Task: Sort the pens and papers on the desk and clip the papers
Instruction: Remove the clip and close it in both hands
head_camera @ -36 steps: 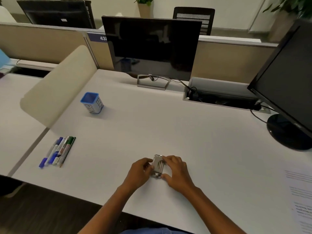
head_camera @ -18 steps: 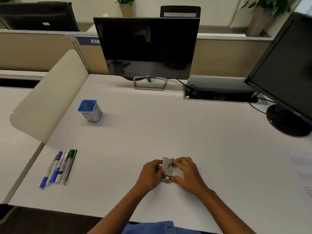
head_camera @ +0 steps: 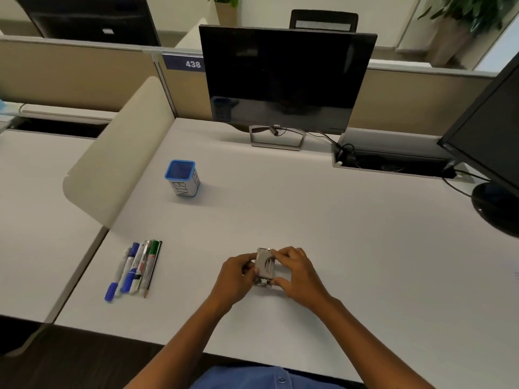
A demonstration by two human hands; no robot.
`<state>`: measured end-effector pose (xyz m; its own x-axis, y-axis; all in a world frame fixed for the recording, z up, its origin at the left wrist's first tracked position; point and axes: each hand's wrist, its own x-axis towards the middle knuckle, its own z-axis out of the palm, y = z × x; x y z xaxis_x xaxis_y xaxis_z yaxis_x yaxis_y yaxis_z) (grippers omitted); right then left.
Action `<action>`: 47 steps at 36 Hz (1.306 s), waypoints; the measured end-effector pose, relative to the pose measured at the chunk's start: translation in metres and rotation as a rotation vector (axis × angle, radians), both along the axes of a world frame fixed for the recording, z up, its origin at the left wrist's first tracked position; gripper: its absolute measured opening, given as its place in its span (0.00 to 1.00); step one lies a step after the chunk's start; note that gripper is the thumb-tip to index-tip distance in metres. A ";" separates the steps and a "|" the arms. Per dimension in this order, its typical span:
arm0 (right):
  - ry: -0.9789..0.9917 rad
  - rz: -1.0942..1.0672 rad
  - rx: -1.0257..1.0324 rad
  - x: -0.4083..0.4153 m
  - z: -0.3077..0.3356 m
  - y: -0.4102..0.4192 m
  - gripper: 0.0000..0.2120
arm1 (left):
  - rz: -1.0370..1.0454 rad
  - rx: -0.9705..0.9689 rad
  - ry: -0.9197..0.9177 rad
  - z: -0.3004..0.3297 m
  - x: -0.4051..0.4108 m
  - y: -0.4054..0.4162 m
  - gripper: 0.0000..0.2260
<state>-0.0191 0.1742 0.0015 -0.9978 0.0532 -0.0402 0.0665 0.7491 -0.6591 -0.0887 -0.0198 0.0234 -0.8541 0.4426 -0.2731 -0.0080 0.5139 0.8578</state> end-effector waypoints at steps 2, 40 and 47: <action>-0.007 0.016 -0.015 -0.010 -0.001 -0.018 0.34 | 0.037 0.003 -0.026 0.000 -0.005 -0.018 0.18; -0.059 0.131 -0.114 -0.113 -0.015 -0.225 0.34 | 0.416 -0.280 0.090 0.004 -0.047 -0.202 0.16; -0.070 0.131 -0.100 -0.116 -0.019 -0.226 0.35 | 0.454 -0.305 0.088 0.002 -0.048 -0.205 0.16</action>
<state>-0.1353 -0.0523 -0.0171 -0.9905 -0.0847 -0.1081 0.0209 0.6854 -0.7278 -0.1371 -0.2249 0.0252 -0.9662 -0.0637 -0.2498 -0.2215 0.7010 0.6779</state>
